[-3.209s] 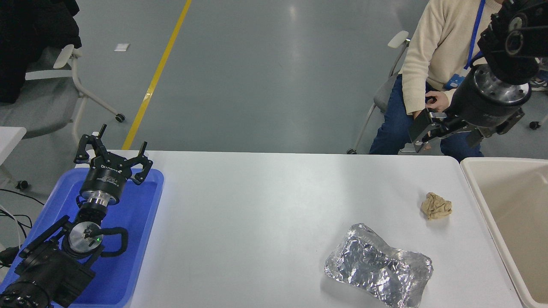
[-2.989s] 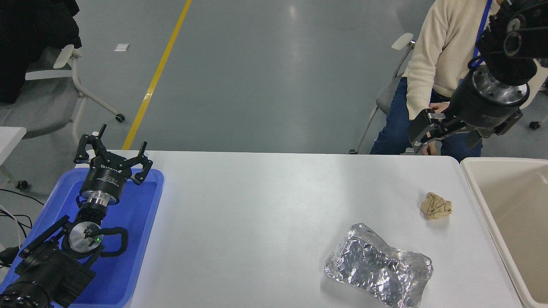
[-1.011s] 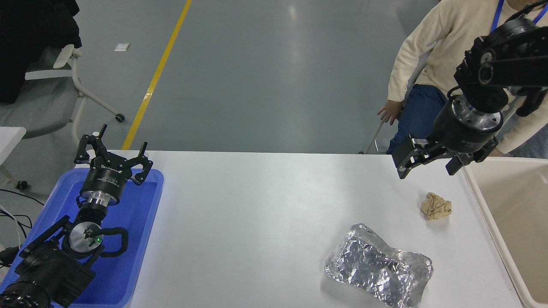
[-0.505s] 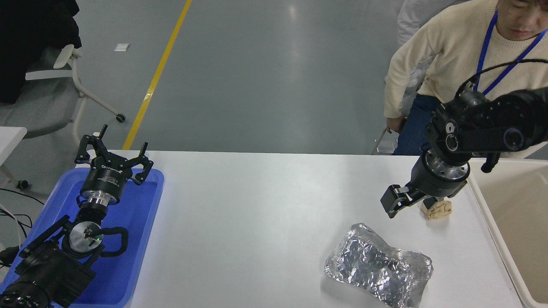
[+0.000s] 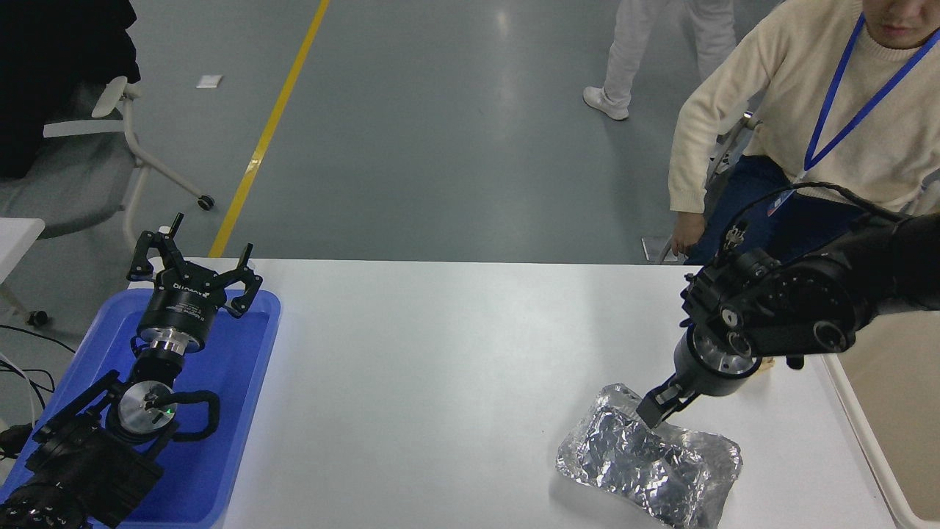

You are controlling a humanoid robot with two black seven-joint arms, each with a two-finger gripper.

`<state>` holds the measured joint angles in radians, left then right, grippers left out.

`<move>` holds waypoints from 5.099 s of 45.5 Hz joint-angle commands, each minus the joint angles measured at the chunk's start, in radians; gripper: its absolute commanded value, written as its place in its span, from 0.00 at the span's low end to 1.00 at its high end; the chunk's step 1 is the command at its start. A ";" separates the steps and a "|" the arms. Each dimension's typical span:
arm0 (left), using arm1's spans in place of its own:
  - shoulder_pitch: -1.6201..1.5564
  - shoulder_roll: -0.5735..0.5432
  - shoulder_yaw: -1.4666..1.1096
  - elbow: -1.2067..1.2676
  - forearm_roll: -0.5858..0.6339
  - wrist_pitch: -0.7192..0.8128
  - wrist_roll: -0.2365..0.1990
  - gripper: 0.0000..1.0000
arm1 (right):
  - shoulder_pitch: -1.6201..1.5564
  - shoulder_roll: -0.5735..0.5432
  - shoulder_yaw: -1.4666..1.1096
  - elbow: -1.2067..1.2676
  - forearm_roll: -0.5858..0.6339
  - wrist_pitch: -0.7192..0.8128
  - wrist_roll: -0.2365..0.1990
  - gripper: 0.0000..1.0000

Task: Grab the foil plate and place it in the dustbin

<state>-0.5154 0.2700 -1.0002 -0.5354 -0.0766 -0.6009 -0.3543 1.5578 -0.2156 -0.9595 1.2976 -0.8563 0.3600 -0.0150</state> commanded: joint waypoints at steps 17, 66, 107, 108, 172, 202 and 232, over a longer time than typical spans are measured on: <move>0.000 0.000 -0.001 0.000 0.000 0.000 0.000 1.00 | -0.133 0.067 -0.025 -0.147 -0.046 -0.070 -0.002 0.41; 0.000 0.000 -0.001 0.000 0.000 -0.002 0.001 1.00 | 0.241 -0.080 -0.085 0.081 0.314 0.244 0.006 0.00; 0.000 0.000 -0.001 0.000 0.000 -0.002 0.000 1.00 | 0.870 -0.133 -0.412 0.083 0.743 0.425 0.006 0.00; 0.000 0.000 -0.001 0.000 0.000 -0.002 0.000 1.00 | 0.883 -0.142 -0.416 0.083 0.743 0.425 0.006 0.00; 0.000 0.000 0.000 0.000 0.000 0.001 0.000 1.00 | 0.064 -0.647 -0.269 -0.777 0.513 0.425 -0.005 0.00; 0.000 0.000 -0.001 0.000 0.000 0.001 0.001 1.00 | -0.565 -0.657 0.192 -0.845 0.522 -0.136 -0.003 0.00; 0.000 0.000 -0.001 0.000 0.000 -0.002 0.000 1.00 | -0.766 -0.478 0.344 -1.090 0.533 -0.369 -0.040 0.00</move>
<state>-0.5154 0.2700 -1.0021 -0.5354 -0.0766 -0.6026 -0.3541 0.8610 -0.7593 -0.6582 0.2926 -0.3248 0.0402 -0.0471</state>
